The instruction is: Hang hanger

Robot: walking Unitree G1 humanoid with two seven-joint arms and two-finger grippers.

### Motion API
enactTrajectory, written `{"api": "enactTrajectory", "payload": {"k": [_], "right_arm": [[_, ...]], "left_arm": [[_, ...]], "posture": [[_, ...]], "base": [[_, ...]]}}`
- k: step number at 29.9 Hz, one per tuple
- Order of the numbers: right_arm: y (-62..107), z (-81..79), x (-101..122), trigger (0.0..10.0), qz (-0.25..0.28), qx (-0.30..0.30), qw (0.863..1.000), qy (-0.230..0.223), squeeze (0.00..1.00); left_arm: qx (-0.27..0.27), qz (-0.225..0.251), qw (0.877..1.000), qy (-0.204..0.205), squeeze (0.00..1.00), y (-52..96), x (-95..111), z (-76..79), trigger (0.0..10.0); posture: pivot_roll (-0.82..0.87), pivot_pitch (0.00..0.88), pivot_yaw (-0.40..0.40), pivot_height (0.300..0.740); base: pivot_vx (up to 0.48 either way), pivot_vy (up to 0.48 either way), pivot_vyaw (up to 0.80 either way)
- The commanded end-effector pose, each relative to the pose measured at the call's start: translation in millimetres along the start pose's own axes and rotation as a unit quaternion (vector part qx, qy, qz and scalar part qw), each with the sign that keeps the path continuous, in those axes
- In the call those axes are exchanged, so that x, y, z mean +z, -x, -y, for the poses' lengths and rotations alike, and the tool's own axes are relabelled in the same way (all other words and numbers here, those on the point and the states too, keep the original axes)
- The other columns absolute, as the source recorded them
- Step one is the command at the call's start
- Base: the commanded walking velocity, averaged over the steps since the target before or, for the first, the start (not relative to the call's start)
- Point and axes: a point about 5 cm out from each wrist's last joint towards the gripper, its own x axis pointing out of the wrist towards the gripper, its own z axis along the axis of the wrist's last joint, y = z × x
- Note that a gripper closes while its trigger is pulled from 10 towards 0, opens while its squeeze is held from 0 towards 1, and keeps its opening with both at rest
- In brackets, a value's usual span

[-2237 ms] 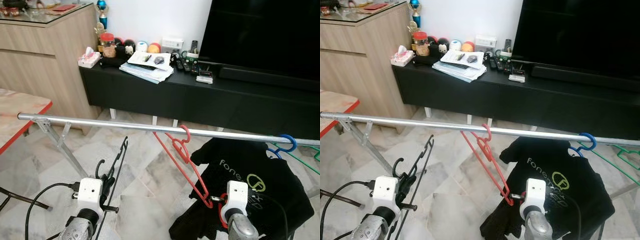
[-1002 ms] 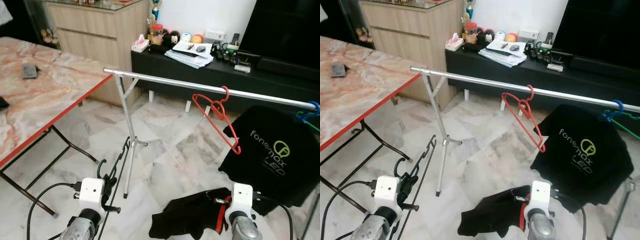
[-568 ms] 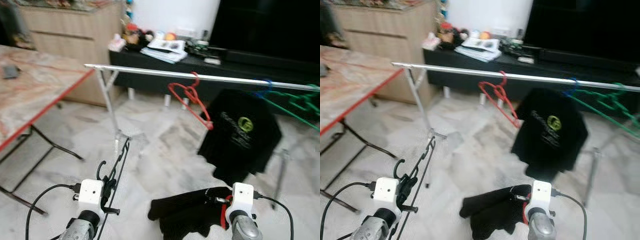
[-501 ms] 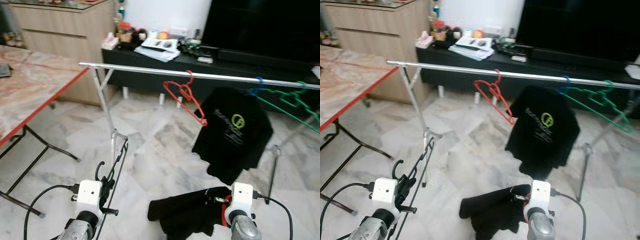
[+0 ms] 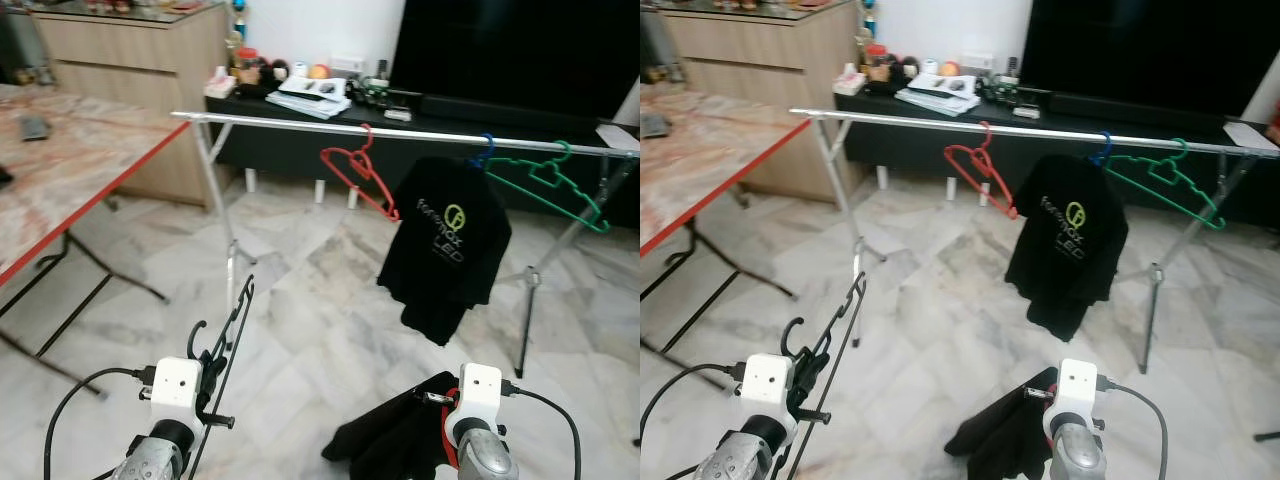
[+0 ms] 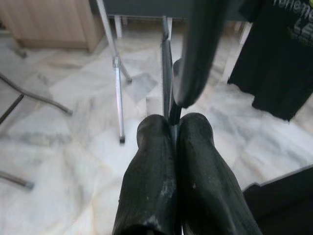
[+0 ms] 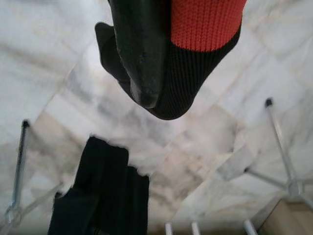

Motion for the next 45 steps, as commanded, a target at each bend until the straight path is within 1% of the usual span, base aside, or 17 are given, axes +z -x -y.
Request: {"api": "enactTrajectory", "payload": {"k": [1, 12, 28, 34, 37, 38, 40, 41, 43, 45], "right_arm": [[-0.8, 1.9, 4, 10.0, 0.011, -0.004, 1.000, 0.000, 0.00], [-1.5, 0.9, 7, 10.0, 0.017, -0.005, 1.000, 0.001, 0.00], [-2.1, 0.0, 8, 10.0, 0.018, -0.004, 1.000, 0.000, 0.00], [-2.7, 0.2, 9, 10.0, 0.017, -0.004, 1.000, 0.002, 0.00], [-3.7, -0.3, 10, 10.0, 0.013, -0.001, 1.000, 0.005, 0.00], [-5.4, -0.9, 12, 10.0, 0.005, 0.001, 1.000, 0.023, 0.00], [-7.8, -2.5, 18, 10.0, 0.010, 0.004, 0.999, 0.031, 0.00], [-11.8, -5.0, 30, 10.0, 0.027, 0.007, 0.999, 0.030, 0.00], [-14.5, -6.5, 39, 10.0, 0.040, 0.008, 0.999, 0.031, 0.00], [-19.9, -9.6, 60, 10.0, 0.067, 0.009, 0.997, 0.038, 0.00]], "left_arm": [[-0.004, -0.001, 1.000, 0.001, 0.00, -0.5, 1, 0.6, 10.0], [-0.005, -0.003, 1.000, 0.000, 0.00, -0.3, 0, 0.8, 10.0], [-0.008, -0.003, 1.000, 0.003, 0.00, -0.3, 1, 1.4, 10.0], [-0.019, -0.007, 1.000, 0.004, 0.00, -1.1, 1, 2.6, 10.0], [-0.046, -0.015, 0.999, -0.008, 0.00, -2.4, 1, 4.8, 10.0], [-0.066, -0.025, 0.997, -0.015, 0.00, -3.4, 1, 5.9, 10.0], [-0.091, -0.036, 0.995, -0.029, 0.00, -4.3, 1, 6.8, 10.0], [-0.127, -0.051, 0.989, -0.059, 0.00, -4.7, 2, 7.3, 10.0], [-0.149, -0.060, 0.984, -0.079, 0.00, -4.6, 2, 7.4, 10.0], [-0.186, -0.074, 0.974, -0.109, 0.00, -4.6, 3, 8.5, 10.0]], "posture": [[0.10, 0.056, -0.039, 0.740], [0.10, 0.058, -0.038, 0.740], [0.11, 0.058, -0.040, 0.740], [0.11, 0.058, -0.041, 0.740], [0.11, 0.057, -0.041, 0.740], [0.11, 0.059, -0.041, 0.740], [0.11, 0.058, -0.041, 0.740], [0.11, 0.058, -0.040, 0.740], [0.11, 0.058, -0.040, 0.740], [0.11, 0.054, -0.044, 0.740]], "base": [[-0.292, 0.000, 0.00], [-0.285, 0.000, 0.00], [0.000, 0.000, 0.00], [0.000, 0.000, 0.00], [0.000, 0.000, 0.00], [0.000, 0.000, 0.00], [0.000, 0.000, 0.00], [0.000, 0.000, 0.00], [0.000, 0.000, 0.00], [0.000, 0.000, 0.00]]}}
